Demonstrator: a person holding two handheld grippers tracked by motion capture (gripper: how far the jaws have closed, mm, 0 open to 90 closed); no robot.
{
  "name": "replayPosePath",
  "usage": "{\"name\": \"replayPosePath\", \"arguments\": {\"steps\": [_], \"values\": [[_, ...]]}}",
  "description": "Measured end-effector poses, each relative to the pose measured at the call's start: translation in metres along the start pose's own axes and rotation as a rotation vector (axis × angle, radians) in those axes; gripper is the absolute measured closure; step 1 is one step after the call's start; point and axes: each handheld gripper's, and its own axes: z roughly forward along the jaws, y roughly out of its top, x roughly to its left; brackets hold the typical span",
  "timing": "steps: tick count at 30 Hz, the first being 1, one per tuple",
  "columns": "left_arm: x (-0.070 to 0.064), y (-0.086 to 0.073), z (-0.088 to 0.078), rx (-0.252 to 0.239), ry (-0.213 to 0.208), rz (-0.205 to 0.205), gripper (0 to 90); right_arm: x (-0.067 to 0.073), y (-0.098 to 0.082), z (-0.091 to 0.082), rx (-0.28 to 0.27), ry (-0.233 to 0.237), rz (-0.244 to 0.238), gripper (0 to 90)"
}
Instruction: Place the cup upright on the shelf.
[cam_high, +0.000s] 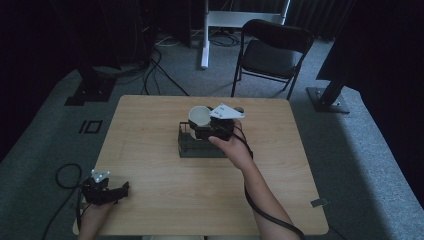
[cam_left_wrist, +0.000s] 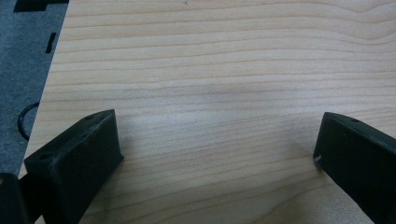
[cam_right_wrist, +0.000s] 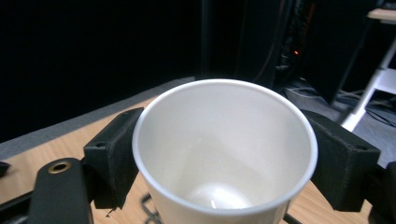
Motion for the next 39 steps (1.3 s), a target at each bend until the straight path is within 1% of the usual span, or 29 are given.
{"name": "replayPosePath", "arguments": {"steps": [3,4,5,7,9,11,13,16,19,24,27,30,31,33,39], "values": [[0.000,0.000,0.000,0.001,-0.001,0.001,0.7,-0.009,-0.007,0.000,0.016,-0.023,0.012,19.3],[0.000,0.000,0.000,0.001,-0.001,0.001,0.7,-0.009,-0.007,0.000,0.016,-0.023,0.012,19.3],[0.000,0.000,0.000,0.001,-0.001,0.001,0.7,-0.016,-0.013,-0.001,0.029,-0.041,0.017,19.3],[0.000,0.000,0.000,0.001,-0.001,0.002,0.7,-0.021,-0.018,-0.001,0.039,-0.050,0.025,19.3],[0.000,0.000,0.000,0.002,-0.001,0.002,0.7,-0.025,-0.023,-0.001,0.052,-0.063,0.023,19.3],[0.000,0.000,0.000,0.001,-0.001,0.002,0.8,-0.027,-0.025,-0.002,0.054,-0.065,0.028,19.3],[0.000,0.000,0.000,0.001,-0.001,0.002,0.8,-0.032,-0.031,-0.003,0.066,-0.081,0.025,19.3],[0.000,0.000,0.000,0.001,-0.001,0.001,0.7,-0.037,-0.037,-0.003,0.077,-0.087,0.040,19.3],[0.000,0.000,0.000,0.002,-0.001,0.001,0.7,-0.041,-0.042,-0.003,0.086,-0.098,0.042,19.3],[0.000,0.000,0.000,0.001,-0.001,0.001,0.7,-0.046,-0.048,-0.003,0.102,-0.102,0.051,19.3],[0.000,0.000,0.000,0.001,-0.001,0.002,0.7,-0.047,-0.051,-0.002,0.115,-0.098,0.051,19.3],[0.000,0.000,0.000,0.002,-0.001,0.002,0.7,-0.048,-0.052,-0.002,0.117,-0.099,0.047,19.3],[0.000,0.000,0.000,0.002,-0.001,0.002,0.8,-0.048,-0.055,-0.001,0.125,-0.106,0.042,19.2],[0.000,0.000,0.000,0.002,-0.001,0.002,0.7,-0.049,-0.058,0.000,0.129,-0.105,0.052,19.3],[0.000,0.000,0.000,0.002,-0.001,0.001,0.7,-0.051,-0.064,0.000,0.131,-0.114,0.054,19.2]]}}
